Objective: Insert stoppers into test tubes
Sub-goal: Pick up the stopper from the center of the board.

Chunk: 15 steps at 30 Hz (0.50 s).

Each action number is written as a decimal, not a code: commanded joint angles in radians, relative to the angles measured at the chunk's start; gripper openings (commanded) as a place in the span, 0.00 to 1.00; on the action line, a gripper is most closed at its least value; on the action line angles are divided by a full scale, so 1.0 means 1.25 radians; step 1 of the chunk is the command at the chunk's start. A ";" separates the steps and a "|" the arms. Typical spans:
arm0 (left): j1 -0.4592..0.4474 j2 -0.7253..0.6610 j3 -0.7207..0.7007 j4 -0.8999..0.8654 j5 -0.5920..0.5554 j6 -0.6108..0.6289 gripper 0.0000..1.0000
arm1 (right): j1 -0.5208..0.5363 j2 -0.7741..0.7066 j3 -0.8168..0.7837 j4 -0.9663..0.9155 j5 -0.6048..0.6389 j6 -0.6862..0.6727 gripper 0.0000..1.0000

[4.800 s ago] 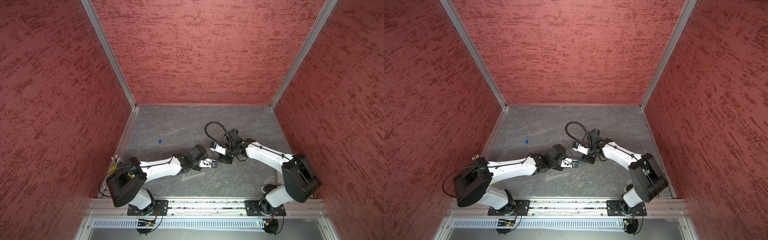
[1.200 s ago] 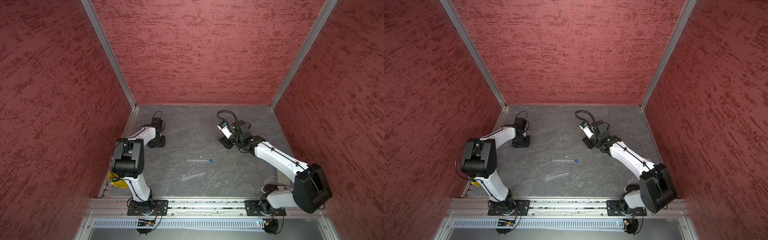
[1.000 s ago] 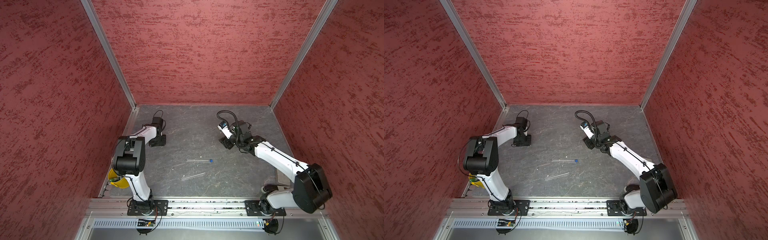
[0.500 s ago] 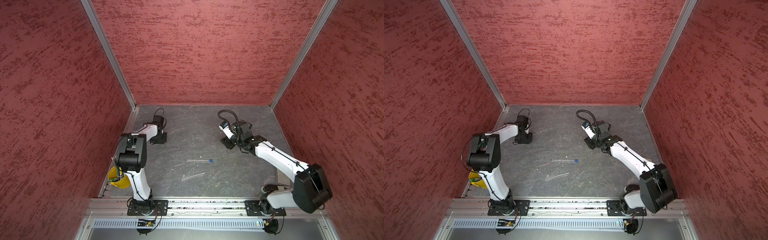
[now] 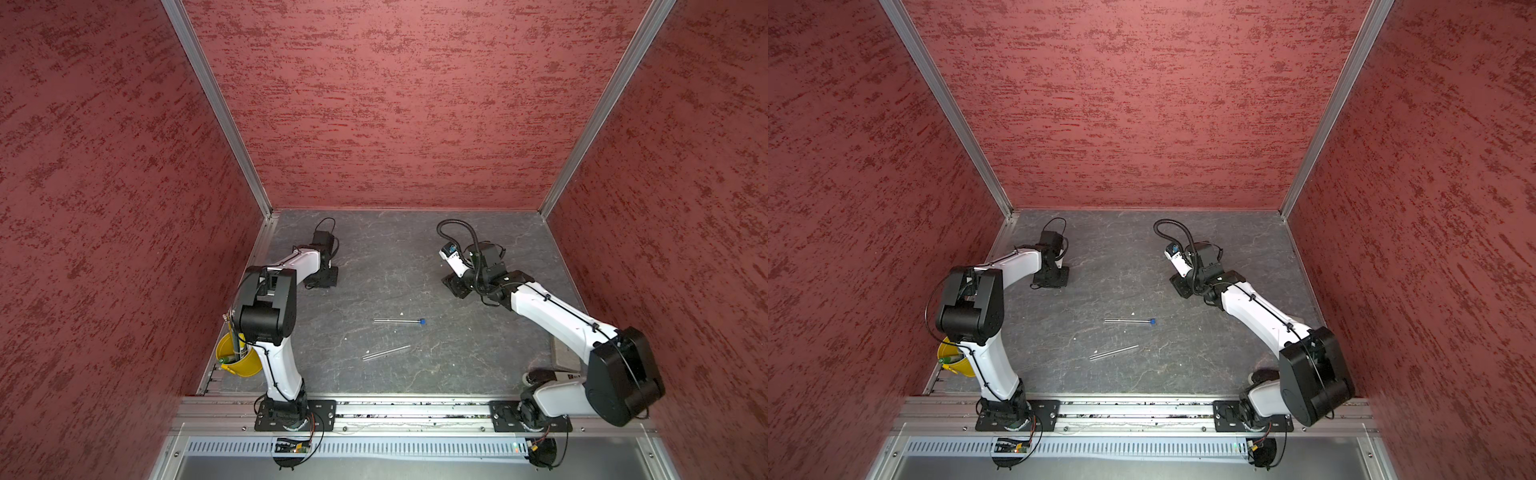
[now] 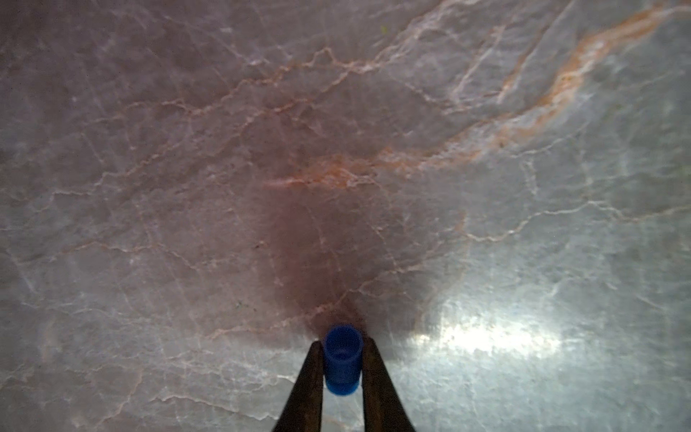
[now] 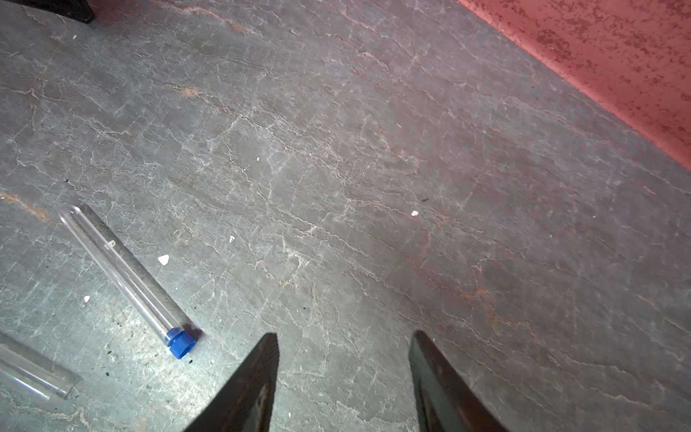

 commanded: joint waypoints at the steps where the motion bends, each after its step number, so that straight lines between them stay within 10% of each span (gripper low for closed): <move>1: -0.013 -0.015 0.001 -0.005 -0.019 0.015 0.17 | -0.006 -0.017 -0.007 -0.005 0.019 0.005 0.59; 15: -0.278 -0.054 0.053 -0.097 -0.038 0.086 0.19 | -0.049 -0.039 -0.049 0.023 0.011 -0.003 0.59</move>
